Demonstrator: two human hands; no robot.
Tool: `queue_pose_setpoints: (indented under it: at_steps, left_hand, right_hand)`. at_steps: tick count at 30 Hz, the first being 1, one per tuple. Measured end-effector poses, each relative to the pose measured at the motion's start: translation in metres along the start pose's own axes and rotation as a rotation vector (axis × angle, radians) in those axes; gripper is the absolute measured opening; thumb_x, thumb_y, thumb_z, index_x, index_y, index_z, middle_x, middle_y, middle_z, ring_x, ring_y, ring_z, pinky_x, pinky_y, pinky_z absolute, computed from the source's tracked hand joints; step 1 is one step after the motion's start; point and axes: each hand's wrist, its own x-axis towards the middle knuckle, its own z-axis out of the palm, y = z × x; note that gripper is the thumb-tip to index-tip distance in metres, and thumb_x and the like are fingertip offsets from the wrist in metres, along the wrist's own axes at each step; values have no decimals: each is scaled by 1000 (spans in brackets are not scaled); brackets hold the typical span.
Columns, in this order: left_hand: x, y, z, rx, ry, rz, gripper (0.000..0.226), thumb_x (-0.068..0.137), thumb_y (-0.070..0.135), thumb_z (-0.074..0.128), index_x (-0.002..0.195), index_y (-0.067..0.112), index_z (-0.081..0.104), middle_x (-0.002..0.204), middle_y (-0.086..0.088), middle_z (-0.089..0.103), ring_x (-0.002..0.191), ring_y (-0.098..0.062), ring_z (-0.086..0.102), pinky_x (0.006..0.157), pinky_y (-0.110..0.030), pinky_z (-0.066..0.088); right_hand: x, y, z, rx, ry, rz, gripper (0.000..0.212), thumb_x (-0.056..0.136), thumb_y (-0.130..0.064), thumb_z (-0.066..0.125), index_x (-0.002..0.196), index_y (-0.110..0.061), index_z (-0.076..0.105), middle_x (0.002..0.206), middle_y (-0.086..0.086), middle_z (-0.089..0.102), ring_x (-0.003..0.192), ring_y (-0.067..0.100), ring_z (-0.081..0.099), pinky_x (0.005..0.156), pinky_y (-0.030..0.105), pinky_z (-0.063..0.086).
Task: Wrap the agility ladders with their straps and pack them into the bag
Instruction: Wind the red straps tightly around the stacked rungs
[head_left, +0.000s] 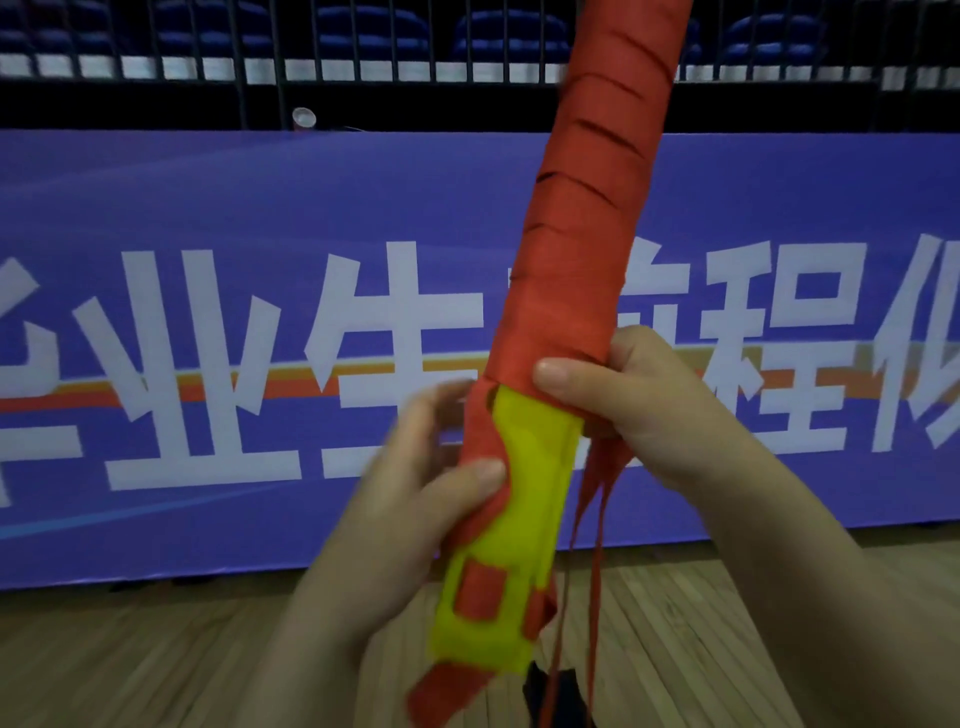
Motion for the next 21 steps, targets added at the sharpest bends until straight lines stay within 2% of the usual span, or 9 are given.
queue_pose_setpoints:
  at_steps: [1, 3, 5, 7, 9, 12, 14, 16, 21]
  left_hand:
    - [1, -1, 2, 97, 30, 23, 52, 59, 45, 69, 109, 43, 54, 101, 14, 64, 88, -11, 66, 58, -18, 50]
    - [2, -5, 17, 455, 76, 0, 87, 51, 61, 70, 128, 53, 31, 115, 29, 50, 96, 0, 61, 68, -20, 53]
    - [9, -17, 37, 904, 177, -31, 114, 60, 61, 73, 142, 45, -3, 126, 21, 37, 107, -6, 54, 84, -26, 51]
    - [21, -35, 46, 985, 309, -146, 116, 72, 47, 75, 146, 30, -12, 132, 5, 38, 117, -16, 49, 90, -31, 46]
    - [32, -51, 41, 796, 386, -164, 88, 76, 32, 75, 143, 25, 19, 118, 1, 53, 105, -19, 57, 81, -33, 51]
    - [28, -56, 34, 504, 285, -139, 34, 74, 13, 72, 98, 24, 51, 76, -3, 56, 64, -15, 57, 53, -27, 49]
    - [25, -49, 30, 363, 227, -122, 27, 70, 8, 72, 87, 19, 54, 74, -17, 58, 58, -22, 55, 50, -33, 47]
    - [24, -45, 27, 231, 191, -108, 26, 61, 12, 71, 84, 12, 57, 75, -21, 61, 59, -26, 55, 52, -41, 49]
    - [17, -41, 23, -31, 50, -126, 34, 47, 11, 70, 78, 1, 61, 65, -7, 61, 58, -26, 57, 54, -37, 48]
  right_hand:
    - [2, 2, -5, -96, 75, 24, 23, 69, -37, 78, 62, -16, 74, 55, 1, 67, 55, 6, 60, 61, 21, 46]
    - [4, 6, -1, -315, 219, 56, 49, 68, -51, 75, 72, -2, 71, 60, 18, 62, 53, 10, 53, 58, 26, 41]
    - [6, 11, 5, -428, 314, 117, 61, 70, -55, 73, 62, 4, 59, 46, 12, 46, 44, 8, 40, 48, 25, 33]
    - [4, 10, 13, -506, 355, 155, 58, 73, -53, 71, 46, -9, 44, 33, -5, 34, 34, 6, 33, 39, 18, 26]
    - [2, 10, 12, -551, 308, 167, 55, 72, -54, 70, 44, -16, 41, 32, -7, 34, 33, 5, 35, 38, 16, 27]
    - [-4, 2, 4, -411, 152, 188, 32, 71, -38, 77, 55, -17, 60, 36, -9, 44, 36, 1, 41, 41, 12, 35]
    - [-8, -3, -5, -253, 38, 206, 16, 71, -23, 79, 72, -13, 68, 47, -6, 56, 46, 5, 53, 50, 15, 46]
    - [-11, 0, -14, -99, -57, 197, 22, 67, -16, 80, 81, -11, 65, 57, 1, 59, 50, 10, 57, 52, 20, 48]
    - [-10, 19, -19, 169, -158, 153, 28, 63, -19, 76, 83, -19, 56, 51, 4, 40, 35, 5, 31, 39, 15, 28]
